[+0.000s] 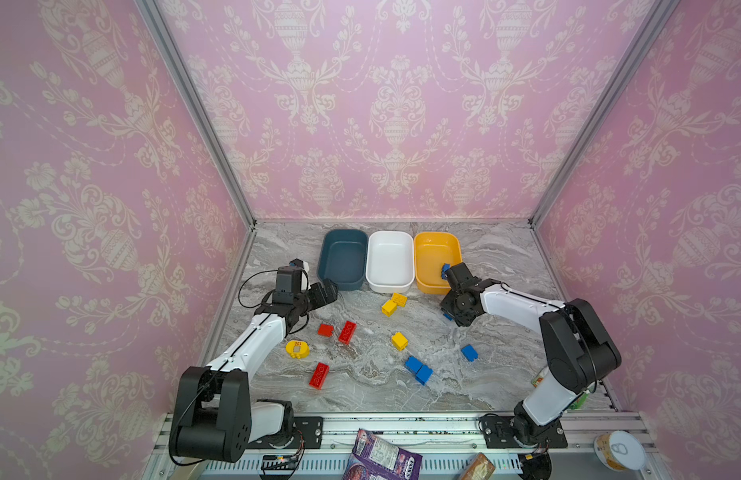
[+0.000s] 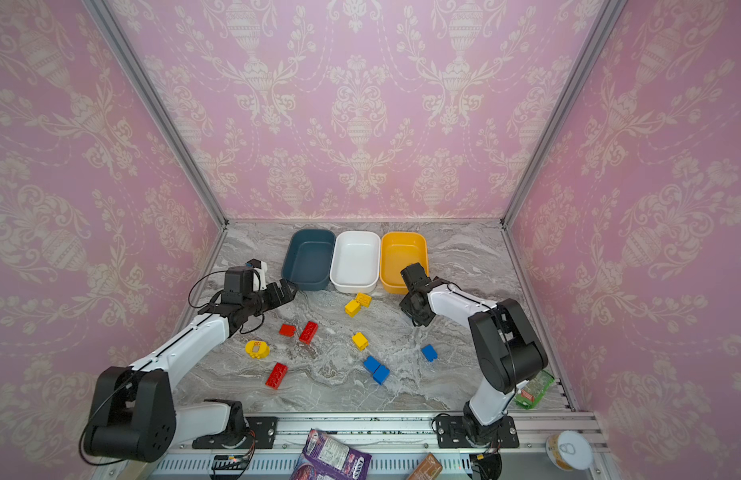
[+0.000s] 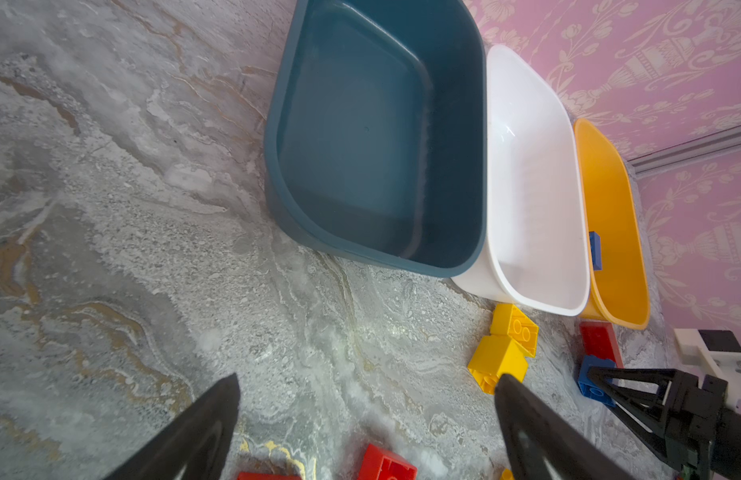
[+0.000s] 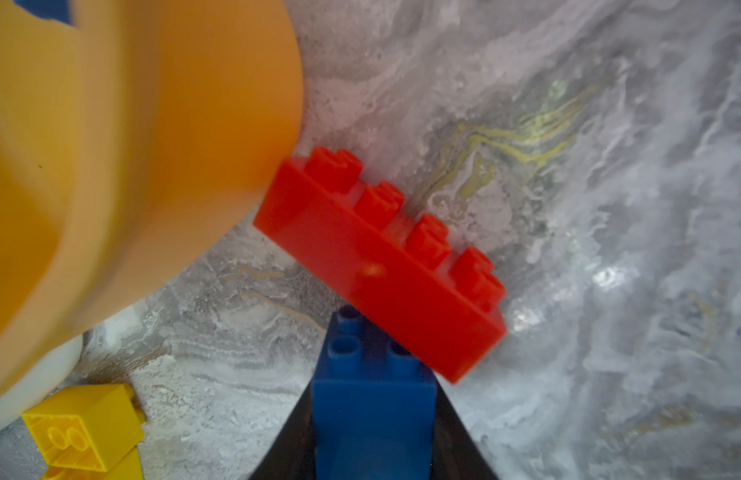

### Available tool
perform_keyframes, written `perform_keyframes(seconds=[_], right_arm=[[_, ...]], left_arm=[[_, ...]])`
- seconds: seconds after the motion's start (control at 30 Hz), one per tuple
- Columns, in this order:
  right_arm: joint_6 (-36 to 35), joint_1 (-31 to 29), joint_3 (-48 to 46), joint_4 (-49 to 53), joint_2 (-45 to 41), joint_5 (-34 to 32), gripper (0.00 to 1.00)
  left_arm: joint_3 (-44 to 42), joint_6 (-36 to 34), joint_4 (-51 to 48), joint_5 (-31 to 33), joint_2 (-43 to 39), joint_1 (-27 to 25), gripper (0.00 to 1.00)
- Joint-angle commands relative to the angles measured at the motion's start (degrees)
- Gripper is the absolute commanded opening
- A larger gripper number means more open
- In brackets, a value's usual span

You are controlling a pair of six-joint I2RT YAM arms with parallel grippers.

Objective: Sort the legos into containers by color
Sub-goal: 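Lift the blue brick with the right gripper and drop it into the yellow bin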

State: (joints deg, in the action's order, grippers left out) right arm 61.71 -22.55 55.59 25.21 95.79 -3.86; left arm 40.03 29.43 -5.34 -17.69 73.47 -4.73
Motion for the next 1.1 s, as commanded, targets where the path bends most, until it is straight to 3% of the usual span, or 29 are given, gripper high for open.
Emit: perform_keyframes(seconds=[0.0, 0.37, 0.73, 1.07], right_arm=[[-0.71, -1.12, -0.76, 1.71, -3.96, 0.05, 0.33], [-9.99, -1.94, 8.58, 8.83, -9.92, -5.28, 0.34], [-20.76, 2.02, 24.61, 6.85, 1.14, -4.79, 0.33], [-24.58, 3.25, 33.74, 6.26, 15.46, -3.58, 0.33]], left_arm=[[0.05, -1.31, -0.54, 0.03, -1.23, -0.37, 0.98], [-0.48, -1.22, -0.54, -0.15, -1.36, -0.36, 0.98], [-1.67, -0.69, -0.63, 0.11, -2.46, -0.63, 0.98], [-1.6, -0.51, -0.85, 0.51, -2.37, -1.42, 0.99]])
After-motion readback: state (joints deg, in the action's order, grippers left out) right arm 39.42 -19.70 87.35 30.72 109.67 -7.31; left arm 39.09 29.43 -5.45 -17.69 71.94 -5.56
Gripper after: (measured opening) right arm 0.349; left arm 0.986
